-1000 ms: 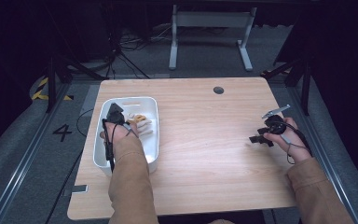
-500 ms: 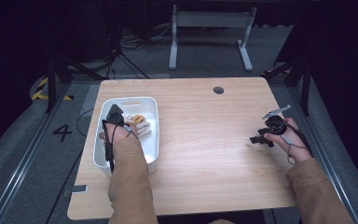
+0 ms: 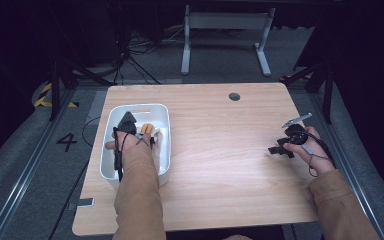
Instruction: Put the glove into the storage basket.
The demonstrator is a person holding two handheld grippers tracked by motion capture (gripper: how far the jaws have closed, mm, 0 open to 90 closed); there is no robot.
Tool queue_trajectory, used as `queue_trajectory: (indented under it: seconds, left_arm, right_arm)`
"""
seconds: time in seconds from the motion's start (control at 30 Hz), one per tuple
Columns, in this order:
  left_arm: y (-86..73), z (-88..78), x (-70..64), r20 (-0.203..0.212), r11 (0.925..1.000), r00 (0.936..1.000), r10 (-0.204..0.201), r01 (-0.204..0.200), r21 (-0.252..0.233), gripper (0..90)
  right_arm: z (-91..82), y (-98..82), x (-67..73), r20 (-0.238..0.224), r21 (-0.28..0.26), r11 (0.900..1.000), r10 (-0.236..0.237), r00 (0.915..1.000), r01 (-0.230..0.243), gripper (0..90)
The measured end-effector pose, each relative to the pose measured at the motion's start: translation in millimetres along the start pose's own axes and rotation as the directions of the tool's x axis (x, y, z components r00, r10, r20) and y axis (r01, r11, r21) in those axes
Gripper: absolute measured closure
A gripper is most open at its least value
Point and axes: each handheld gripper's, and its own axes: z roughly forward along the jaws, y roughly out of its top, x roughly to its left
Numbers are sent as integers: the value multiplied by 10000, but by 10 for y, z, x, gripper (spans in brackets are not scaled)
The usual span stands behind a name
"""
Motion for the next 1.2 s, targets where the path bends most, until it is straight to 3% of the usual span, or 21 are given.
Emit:
queue_trajectory:
  seconds: [0.07,0.17,0.33,0.5,0.77,0.93,1.1,1.2]
  left_arm:
    - [5,-11,-53,357,9994,9992,205,-214,260,231]
    - [13,-33,-107,321,9985,9985,437,-447,316,208]
    - [23,-50,-101,248,9985,9987,455,-462,288,216]
    - [25,-90,-67,-82,9983,9983,585,-585,-82,214]
    - [40,-262,-58,-125,9914,9940,1087,-1093,-715,217]
    - [40,-412,-141,165,9747,9850,1718,-1675,-1483,235]
    - [0,-560,-239,673,9440,9636,2586,-2374,-2293,266]
    - [-45,-626,-337,1108,9180,9422,3163,-2745,-2864,267]
  right_arm:
    - [-2,-2,-2,-1,-8,10000,7,10000,-7,340]
    - [-6,1,5,10,-78,10000,16,10000,-16,340]
    - [-9,1,3,9,-129,9999,0,10000,0,332]
    - [-8,1,0,20,-148,9999,2,10000,-2,328]
    - [-7,4,12,56,-168,9998,-80,10000,81,323]
    - [-1,-2,8,89,-159,9998,-87,9999,88,321]
    - [-37,6,16,172,-494,9983,-302,9994,310,339]
    - [-61,1,14,94,-726,9960,-512,9986,518,373]
